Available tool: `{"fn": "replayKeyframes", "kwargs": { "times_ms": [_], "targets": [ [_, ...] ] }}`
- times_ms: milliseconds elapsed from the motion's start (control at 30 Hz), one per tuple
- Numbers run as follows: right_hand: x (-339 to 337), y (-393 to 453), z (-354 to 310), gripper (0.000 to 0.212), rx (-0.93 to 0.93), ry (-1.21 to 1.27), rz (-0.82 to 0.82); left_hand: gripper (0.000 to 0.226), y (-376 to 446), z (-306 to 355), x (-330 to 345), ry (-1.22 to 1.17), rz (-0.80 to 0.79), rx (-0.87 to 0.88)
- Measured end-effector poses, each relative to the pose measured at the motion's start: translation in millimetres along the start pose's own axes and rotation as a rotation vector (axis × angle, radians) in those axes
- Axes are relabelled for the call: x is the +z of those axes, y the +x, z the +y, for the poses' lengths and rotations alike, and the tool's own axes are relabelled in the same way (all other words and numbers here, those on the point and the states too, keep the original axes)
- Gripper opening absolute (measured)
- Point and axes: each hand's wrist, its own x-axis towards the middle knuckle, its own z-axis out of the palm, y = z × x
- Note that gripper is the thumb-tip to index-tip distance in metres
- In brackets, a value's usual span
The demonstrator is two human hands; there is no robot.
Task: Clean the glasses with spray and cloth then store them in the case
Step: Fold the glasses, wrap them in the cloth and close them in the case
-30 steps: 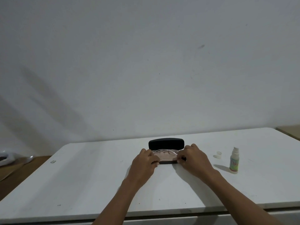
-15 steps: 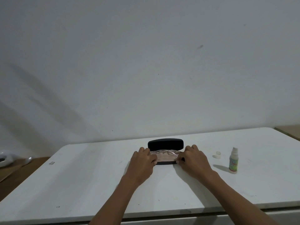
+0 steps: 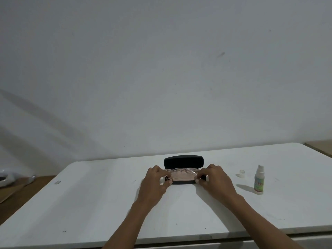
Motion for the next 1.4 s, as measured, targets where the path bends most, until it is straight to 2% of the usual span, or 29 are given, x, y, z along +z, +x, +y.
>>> {"fn": "replayKeyframes", "kwargs": {
  "times_ms": [167,300,467,533,600,833,967,1100,1200,1300,1367,1400],
  "targets": [
    [4.0,2.0,1.8,0.019,-0.025,-0.111,0.002,0.01,-0.6,-1.5,7.0,0.045,0.003,0.013],
    [6.3,3.9,4.1,0.015,-0.018,-0.053,0.044,0.01,-1.9,-4.0,6.5,-0.06,0.056,0.021],
    [7.6,8.5,3.4,0.039,-0.066,-0.093,0.047,0.044,2.9,-10.5,6.1,-0.234,0.08,-0.092],
    [6.8,7.9,1.0,0.031,-0.098,-0.103,0.012,0.046,5.6,-12.4,7.5,-0.23,0.047,-0.117],
    [6.8,6.5,0.8,0.019,-0.115,-0.106,-0.003,0.038,7.3,-12.7,9.0,-0.211,0.03,-0.114],
    [6.0,6.2,3.6,0.016,-0.125,-0.161,0.045,0.023,4.5,-10.1,10.8,-0.075,0.044,-0.025],
    [8.3,5.2,3.1,0.015,-0.1,-0.151,0.024,0.024,3.4,-6.8,9.4,-0.031,0.035,-0.02],
    [9.9,4.2,4.1,0.016,-0.048,-0.028,0.004,0.029,0.0,-4.8,9.1,-0.066,0.051,-0.043],
    [9.2,4.8,8.5,0.02,0.058,0.179,0.122,0.031,0.5,-8.0,9.5,-0.143,0.073,-0.115],
    [-1.5,12.8,9.3,0.026,0.186,0.441,0.218,0.024,8.2,-7.9,6.9,-0.295,0.189,-0.207],
    [-9.6,22.6,7.9,0.034,0.238,0.573,0.172,0.029,19.4,-6.6,2.5,-0.407,0.223,-0.274],
    [-12.6,28.3,7.2,0.037,0.255,0.618,0.133,0.033,26.5,-6.2,0.8,-0.468,0.191,-0.325]
  ]
}}
